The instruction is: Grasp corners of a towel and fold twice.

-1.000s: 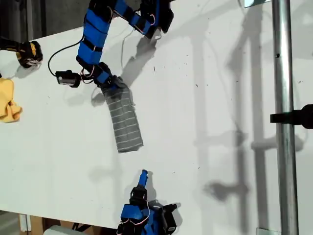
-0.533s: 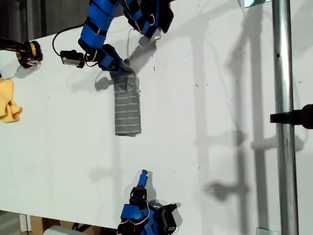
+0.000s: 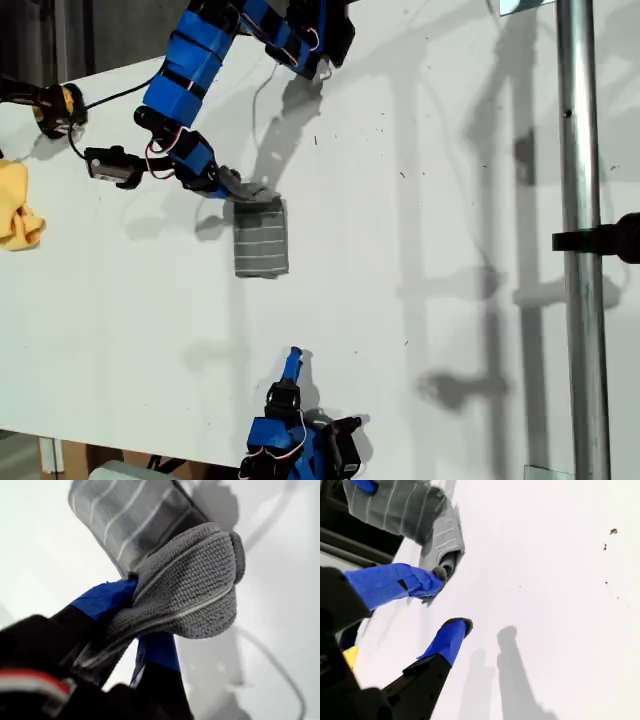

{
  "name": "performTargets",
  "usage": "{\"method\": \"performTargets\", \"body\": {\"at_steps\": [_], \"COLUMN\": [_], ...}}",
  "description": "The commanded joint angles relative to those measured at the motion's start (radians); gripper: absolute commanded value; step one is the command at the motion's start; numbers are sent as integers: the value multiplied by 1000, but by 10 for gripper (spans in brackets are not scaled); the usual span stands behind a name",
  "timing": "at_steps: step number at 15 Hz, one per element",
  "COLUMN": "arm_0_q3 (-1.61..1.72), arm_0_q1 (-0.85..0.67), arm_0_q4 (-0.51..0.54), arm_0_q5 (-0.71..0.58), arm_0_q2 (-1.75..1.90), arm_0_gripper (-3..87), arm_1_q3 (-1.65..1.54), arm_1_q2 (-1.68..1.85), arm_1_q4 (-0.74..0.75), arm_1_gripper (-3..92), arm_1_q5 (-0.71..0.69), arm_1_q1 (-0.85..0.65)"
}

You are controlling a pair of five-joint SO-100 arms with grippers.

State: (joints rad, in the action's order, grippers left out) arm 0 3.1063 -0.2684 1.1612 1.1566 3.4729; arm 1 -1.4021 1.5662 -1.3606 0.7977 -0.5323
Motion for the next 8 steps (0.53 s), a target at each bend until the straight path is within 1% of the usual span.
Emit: {"method": "performTargets", "body": {"at_steps": [1, 5, 8], "arm_0_q3": [3, 3, 3], "arm_0_q1": [-3, -8, -8], "arm_0_q4": [2, 2, 2], "arm_0_q5": [8, 2, 3], "arm_0_q2": [3, 3, 3], "arm_0_gripper": [148, 150, 150], "arm_1_q3": [150, 141, 152], "arm_1_q2": [-63, -158, -261], "arm_1_q4": [14, 138, 262], "arm_1_gripper": [-1, -1, -1], "arm_1_q5": [-15, 6, 25], "arm_1_q1": [32, 86, 129]}}
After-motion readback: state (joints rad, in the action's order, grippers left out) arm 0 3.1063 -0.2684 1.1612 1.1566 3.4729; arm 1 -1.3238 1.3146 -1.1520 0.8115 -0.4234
